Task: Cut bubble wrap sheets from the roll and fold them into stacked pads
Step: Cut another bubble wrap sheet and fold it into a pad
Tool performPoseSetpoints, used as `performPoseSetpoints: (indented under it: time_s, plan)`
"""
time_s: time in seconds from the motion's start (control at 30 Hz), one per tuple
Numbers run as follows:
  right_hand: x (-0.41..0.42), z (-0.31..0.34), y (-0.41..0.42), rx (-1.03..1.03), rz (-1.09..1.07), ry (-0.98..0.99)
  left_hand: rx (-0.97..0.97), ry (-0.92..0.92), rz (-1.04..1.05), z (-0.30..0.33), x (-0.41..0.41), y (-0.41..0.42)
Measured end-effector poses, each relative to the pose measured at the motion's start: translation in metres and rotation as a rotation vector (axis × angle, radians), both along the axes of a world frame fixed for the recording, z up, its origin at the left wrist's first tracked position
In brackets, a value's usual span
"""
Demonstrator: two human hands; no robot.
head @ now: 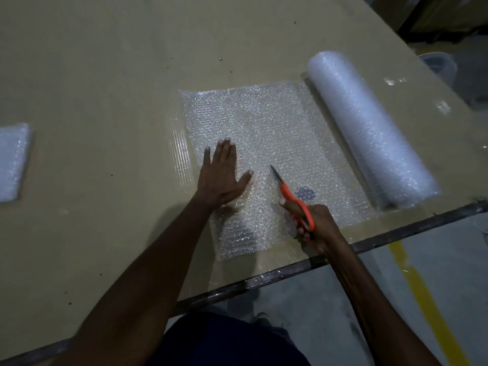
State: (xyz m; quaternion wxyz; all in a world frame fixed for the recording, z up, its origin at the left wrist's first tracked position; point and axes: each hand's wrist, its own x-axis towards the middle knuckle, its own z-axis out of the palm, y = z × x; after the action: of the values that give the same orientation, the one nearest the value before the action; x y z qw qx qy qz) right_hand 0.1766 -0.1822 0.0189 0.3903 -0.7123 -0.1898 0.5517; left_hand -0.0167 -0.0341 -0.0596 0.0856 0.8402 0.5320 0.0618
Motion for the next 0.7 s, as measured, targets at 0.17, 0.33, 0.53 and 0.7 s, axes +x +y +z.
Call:
performPoseSetpoints:
  time_s: [0.17,0.33,0.53,0.7]
  plan:
    - [-0.002,-0.003,0.001,0.0,-0.004,-0.009,-0.029,0.007,-0.041,-0.001,-0.008,0.037]
    - [-0.002,-0.003,0.009,0.016,0.026,-0.06,-0.044,-0.071,-0.053,-0.012,-0.013,0.039]
    - [-0.003,-0.004,0.007,-0.001,-0.017,-0.015,-0.058,-0.089,-0.044,-0.015,-0.013,0.038]
    - [-0.002,-0.008,0.021,0.021,0.001,-0.033,-0.057,-0.08,-0.044,-0.015,-0.014,0.04]
